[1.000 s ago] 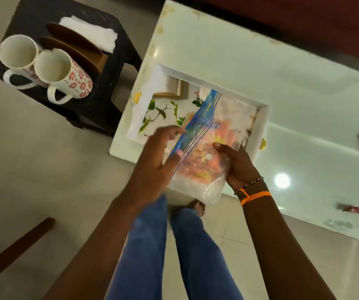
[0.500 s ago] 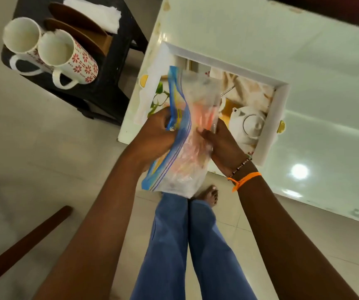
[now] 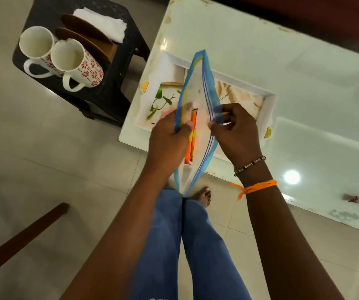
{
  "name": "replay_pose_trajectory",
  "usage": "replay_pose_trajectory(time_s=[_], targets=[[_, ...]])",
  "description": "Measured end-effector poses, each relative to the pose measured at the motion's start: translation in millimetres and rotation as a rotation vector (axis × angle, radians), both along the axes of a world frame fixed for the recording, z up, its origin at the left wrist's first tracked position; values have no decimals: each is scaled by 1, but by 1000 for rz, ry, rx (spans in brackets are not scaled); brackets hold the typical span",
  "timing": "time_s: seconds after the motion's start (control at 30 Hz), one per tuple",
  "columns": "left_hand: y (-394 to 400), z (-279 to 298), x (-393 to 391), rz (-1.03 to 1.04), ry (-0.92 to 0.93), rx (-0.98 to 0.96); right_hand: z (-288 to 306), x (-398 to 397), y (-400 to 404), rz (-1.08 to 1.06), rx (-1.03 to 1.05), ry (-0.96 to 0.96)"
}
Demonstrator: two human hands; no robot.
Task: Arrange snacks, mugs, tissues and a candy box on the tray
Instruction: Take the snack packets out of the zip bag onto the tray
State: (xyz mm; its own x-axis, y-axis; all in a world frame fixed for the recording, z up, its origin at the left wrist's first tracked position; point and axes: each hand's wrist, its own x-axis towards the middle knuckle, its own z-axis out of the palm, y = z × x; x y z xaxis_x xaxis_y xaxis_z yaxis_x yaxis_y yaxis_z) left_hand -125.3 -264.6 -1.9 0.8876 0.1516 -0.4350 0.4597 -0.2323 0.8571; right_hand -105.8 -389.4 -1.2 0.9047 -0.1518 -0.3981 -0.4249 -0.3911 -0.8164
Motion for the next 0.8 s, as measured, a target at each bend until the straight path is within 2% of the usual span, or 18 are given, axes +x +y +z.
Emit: replay_pose_trajectory(time_s=[0.17,0.3,0.4,0.47,0.53,0.67,0.73,0.8], targets=[[32,21,-3,294,-67,20,25,4,-17,-5,-127,-57],[48,44,-5,327,-174,68,51,9,-14,49,-247,-132],[50,48,-6,328,-245,129,74,9,5,57,-399,-359],[48,45,-7,318,-275,179,75,7,28,97,-373,-442],[46,38,-9,291,-263,207,56,8,53,232,-326,-355],[43,27,-9,215,-229,278,-9,28,86,510,-192,78],[42,25,-8,185,-226,262,-40,41,98,558,-178,134],[43,23,-7,173,-246,251,-62,53,110,505,-163,187]])
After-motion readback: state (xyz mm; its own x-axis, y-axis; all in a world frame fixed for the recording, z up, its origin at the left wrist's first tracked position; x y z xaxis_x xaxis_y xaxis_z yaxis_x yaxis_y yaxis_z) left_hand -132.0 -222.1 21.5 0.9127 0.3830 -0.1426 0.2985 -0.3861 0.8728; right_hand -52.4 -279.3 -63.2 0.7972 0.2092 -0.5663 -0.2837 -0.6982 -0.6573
